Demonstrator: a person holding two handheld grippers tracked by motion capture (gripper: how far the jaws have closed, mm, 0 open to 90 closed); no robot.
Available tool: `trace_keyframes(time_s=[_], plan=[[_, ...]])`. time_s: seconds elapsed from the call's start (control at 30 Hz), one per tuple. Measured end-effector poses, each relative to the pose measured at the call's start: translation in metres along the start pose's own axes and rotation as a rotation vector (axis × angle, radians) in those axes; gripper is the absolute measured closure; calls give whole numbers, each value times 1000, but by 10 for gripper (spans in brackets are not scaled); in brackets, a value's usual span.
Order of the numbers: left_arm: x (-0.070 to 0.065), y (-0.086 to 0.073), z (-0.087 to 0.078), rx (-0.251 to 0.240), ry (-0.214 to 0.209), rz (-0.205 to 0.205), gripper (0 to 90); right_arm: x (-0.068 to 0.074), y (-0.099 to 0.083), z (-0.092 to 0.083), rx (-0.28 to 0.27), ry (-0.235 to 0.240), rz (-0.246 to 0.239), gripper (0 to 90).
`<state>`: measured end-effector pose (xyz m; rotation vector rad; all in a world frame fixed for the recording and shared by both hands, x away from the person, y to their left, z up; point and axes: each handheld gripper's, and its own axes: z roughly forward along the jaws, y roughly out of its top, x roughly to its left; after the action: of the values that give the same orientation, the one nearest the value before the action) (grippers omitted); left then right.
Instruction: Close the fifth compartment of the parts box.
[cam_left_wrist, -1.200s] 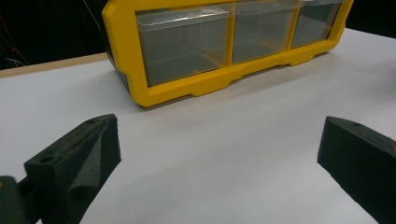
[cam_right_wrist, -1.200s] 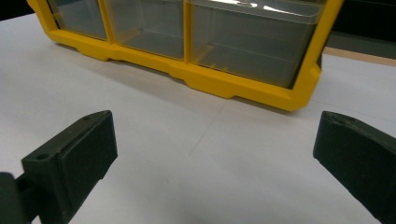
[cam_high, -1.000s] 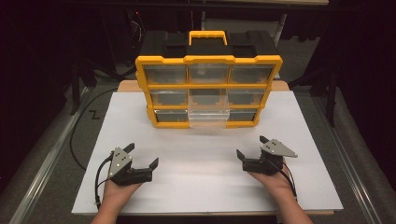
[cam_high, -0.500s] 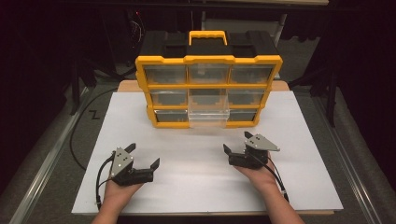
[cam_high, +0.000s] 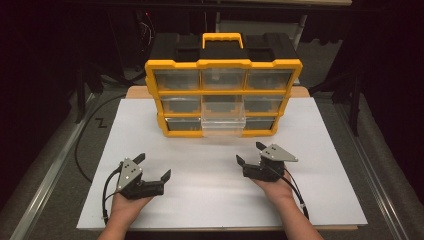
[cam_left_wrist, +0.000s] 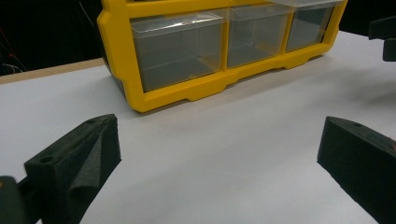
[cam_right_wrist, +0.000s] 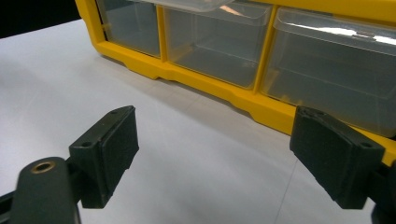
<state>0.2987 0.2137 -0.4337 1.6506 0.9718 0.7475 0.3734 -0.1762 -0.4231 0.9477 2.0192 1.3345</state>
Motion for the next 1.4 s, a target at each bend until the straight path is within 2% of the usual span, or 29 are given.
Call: trace_keyframes(time_s=[0.2, 0.27, 0.4, 0.53, 0.57, 0.7, 0.73, 1.07, 1.13, 1.27, 1.4], plan=[[0, 0, 1, 0, -1, -2, 1, 3, 0, -3, -8, 8, -13, 263], [0, 0, 0, 0, -1, -2, 1, 3, 0, -5, -10, 9, -12, 325], [0, 0, 0, 0, -4, -8, 1, 3, 0, -7, -14, 3, -2, 374], [0, -1, 1, 3, -6, -5, 1, 2, -2, -8, -12, 4, -6, 482], [0, -1, 1, 4, -6, -6, 1, 2, -2, -8, -12, 4, -6, 482], [0, -1, 1, 0, -10, -3, 1, 3, -2, -8, -14, 6, -14, 574], [0, -1, 1, -6, -10, -5, 1, 3, -2, -9, -17, 9, -18, 627], [-1, 0, 1, -4, -16, 8, 1, 5, -2, -11, -20, 15, -27, 802], [-1, 0, 1, -8, -17, 5, 1, 5, -2, -11, -18, 23, -28, 883], [-2, 0, 1, -10, -7, 9, 1, 6, -1, -11, -27, 37, -32, 900], [-2, 0, 2, -6, -20, 4, 1, 7, -2, -11, -21, 48, -32, 900]])
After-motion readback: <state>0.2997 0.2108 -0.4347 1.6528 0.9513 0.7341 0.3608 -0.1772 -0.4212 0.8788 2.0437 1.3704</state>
